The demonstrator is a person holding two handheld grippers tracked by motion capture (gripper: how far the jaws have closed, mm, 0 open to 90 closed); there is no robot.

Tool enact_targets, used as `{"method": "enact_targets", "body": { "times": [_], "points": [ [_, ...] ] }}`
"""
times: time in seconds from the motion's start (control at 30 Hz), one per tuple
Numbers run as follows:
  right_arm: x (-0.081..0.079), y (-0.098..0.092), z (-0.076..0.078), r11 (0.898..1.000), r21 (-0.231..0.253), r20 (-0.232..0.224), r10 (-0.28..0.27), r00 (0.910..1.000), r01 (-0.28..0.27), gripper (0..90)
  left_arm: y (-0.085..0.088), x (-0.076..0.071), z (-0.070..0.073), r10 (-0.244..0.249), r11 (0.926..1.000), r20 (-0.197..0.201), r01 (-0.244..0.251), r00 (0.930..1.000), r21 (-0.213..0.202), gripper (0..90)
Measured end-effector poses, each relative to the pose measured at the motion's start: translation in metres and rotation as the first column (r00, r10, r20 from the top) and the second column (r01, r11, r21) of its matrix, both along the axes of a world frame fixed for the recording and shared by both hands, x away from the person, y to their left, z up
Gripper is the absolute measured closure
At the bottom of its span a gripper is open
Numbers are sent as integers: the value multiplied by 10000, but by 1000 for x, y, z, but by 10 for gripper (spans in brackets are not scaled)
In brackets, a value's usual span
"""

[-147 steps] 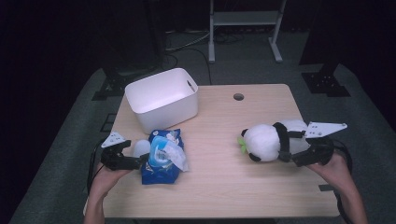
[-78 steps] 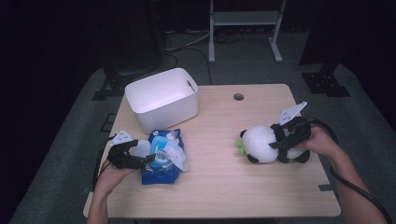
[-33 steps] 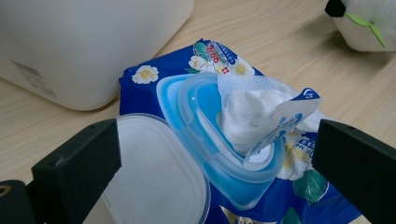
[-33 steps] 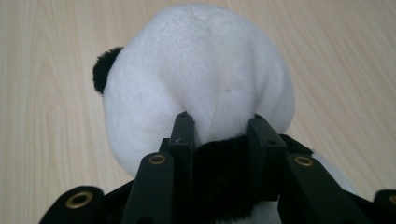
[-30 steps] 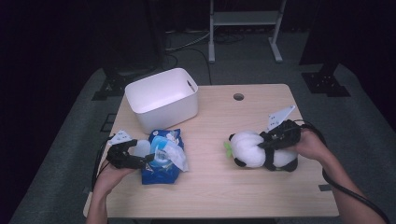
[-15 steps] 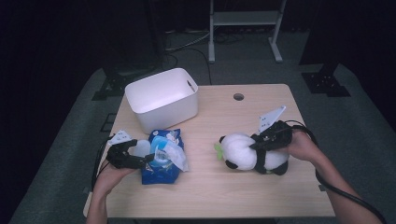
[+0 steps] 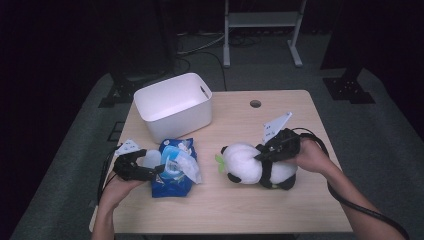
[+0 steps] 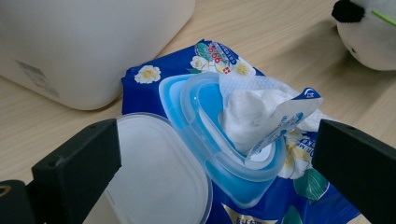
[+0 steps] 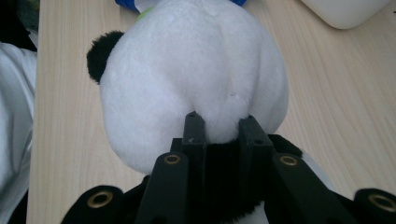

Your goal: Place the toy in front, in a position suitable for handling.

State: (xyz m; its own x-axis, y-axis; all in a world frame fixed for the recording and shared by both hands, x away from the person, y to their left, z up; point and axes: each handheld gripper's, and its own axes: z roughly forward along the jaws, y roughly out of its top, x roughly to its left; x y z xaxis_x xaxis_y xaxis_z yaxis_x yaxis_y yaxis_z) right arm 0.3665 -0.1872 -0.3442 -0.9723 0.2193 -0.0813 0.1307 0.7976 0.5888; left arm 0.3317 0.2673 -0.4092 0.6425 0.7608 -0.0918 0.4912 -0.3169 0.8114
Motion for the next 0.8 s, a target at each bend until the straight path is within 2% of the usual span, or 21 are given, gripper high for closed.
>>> {"method": "enact_targets", "body": {
  "times": [0.33,0.8],
  "points": [
    [0,28,-9,9995,-143,-426,285,9987,-291,751,0,0,0,-20,10000,2,20,10000,-11,2],
    [-3,45,-17,9987,-262,-652,419,9970,-437,750,-1,0,1,-89,10000,29,89,10000,-11,2]
  ]
}}
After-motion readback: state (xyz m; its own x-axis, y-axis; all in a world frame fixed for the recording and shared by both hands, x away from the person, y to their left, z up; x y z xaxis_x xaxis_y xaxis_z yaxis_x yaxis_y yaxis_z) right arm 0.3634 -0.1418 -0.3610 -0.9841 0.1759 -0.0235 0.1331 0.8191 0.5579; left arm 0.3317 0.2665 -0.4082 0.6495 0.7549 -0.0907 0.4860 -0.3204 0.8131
